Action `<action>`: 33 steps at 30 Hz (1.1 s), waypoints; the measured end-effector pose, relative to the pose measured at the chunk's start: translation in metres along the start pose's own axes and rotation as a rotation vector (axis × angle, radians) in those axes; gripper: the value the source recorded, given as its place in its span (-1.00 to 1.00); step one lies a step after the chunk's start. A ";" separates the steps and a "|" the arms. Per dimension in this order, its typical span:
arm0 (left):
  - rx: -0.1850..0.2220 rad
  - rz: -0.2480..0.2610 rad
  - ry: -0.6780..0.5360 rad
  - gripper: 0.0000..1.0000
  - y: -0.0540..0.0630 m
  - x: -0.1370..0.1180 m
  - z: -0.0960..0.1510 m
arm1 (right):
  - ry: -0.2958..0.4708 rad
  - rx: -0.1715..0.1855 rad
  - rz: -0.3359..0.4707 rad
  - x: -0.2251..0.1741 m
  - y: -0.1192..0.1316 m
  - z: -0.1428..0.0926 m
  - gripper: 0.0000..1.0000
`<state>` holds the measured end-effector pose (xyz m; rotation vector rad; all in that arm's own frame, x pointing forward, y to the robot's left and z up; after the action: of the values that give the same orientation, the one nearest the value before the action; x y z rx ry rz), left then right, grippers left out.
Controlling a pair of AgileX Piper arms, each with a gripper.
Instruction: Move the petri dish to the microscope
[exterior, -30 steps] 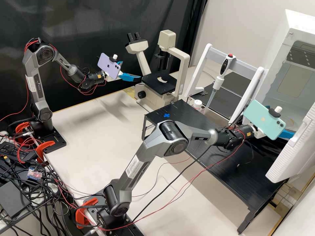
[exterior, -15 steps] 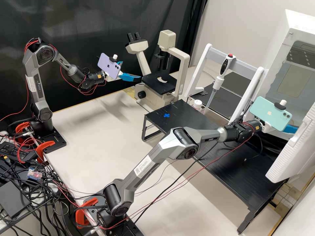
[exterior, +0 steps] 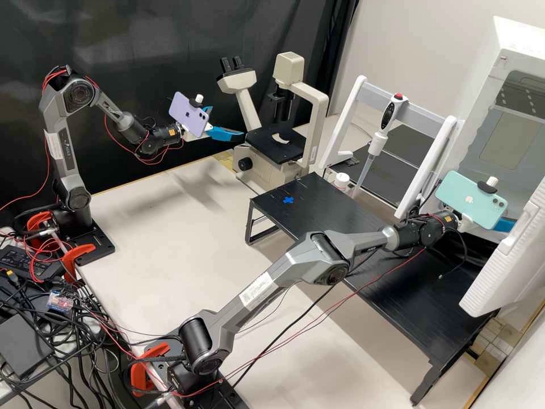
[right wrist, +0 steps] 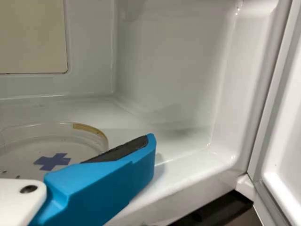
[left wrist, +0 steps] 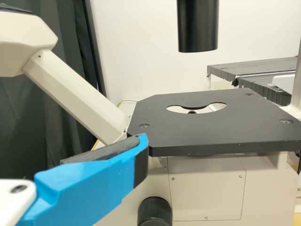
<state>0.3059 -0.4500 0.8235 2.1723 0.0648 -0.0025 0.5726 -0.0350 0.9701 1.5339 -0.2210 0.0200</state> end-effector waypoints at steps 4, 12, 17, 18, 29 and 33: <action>0.000 0.000 0.000 1.00 0.000 0.000 0.000 | 0.006 -0.004 0.002 0.003 -0.002 0.001 -1.00; 0.000 0.000 0.000 1.00 0.000 0.000 0.000 | 0.010 -0.006 0.007 0.005 -0.004 0.004 -1.00; 0.000 0.000 0.000 1.00 0.000 0.000 0.000 | 0.010 0.002 0.006 0.005 -0.004 0.004 -1.00; 0.000 0.000 0.000 1.00 0.000 0.000 0.000 | 0.010 0.002 0.006 0.005 -0.004 0.004 -1.00; 0.000 0.000 0.000 1.00 0.000 0.000 0.000 | 0.000 0.010 -0.004 0.005 -0.008 0.008 -1.00; 0.000 0.000 0.000 1.00 0.000 0.000 0.000 | 0.007 0.023 -0.013 0.004 -0.010 0.011 -1.00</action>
<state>0.3059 -0.4500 0.8235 2.1723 0.0648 -0.0025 0.5762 -0.0471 0.9610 1.5575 -0.2059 0.0182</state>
